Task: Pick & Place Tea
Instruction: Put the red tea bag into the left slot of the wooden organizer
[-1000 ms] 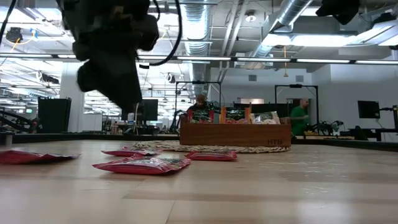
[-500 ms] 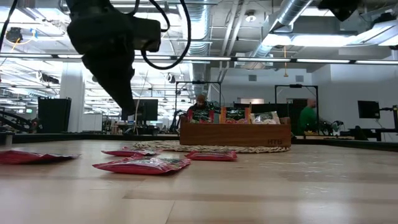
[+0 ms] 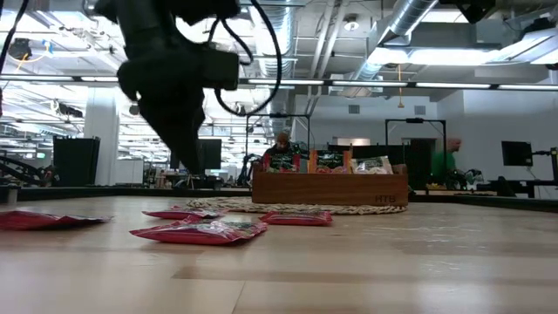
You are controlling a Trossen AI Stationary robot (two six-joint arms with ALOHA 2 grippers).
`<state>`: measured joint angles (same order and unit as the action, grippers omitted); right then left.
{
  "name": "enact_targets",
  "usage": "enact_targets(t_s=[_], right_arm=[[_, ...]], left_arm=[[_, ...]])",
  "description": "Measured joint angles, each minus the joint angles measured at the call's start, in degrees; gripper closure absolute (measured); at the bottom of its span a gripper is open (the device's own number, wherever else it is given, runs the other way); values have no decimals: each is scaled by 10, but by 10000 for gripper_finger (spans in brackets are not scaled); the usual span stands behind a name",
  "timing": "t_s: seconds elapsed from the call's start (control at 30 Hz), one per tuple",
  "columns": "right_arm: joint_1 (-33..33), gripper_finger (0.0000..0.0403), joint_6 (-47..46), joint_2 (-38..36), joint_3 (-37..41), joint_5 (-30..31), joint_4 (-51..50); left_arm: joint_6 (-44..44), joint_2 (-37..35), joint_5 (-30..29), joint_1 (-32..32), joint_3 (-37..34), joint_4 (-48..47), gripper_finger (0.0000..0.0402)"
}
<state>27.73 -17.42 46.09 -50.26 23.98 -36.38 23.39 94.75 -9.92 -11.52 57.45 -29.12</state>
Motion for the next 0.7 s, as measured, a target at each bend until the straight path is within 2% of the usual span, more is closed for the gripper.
enact_targets(t_s=[0.27,0.53,0.7], right_arm=[[0,285,0,0,0,-3,-2],[0,285,0,0,0,-3,-4],[0,285,-1,0,0,-3,-4]], left_arm=[[-46,45,33,16,0,-9,240],[-66,47,36,36,0,3,240],[-92,47,67,52,0,10,240]])
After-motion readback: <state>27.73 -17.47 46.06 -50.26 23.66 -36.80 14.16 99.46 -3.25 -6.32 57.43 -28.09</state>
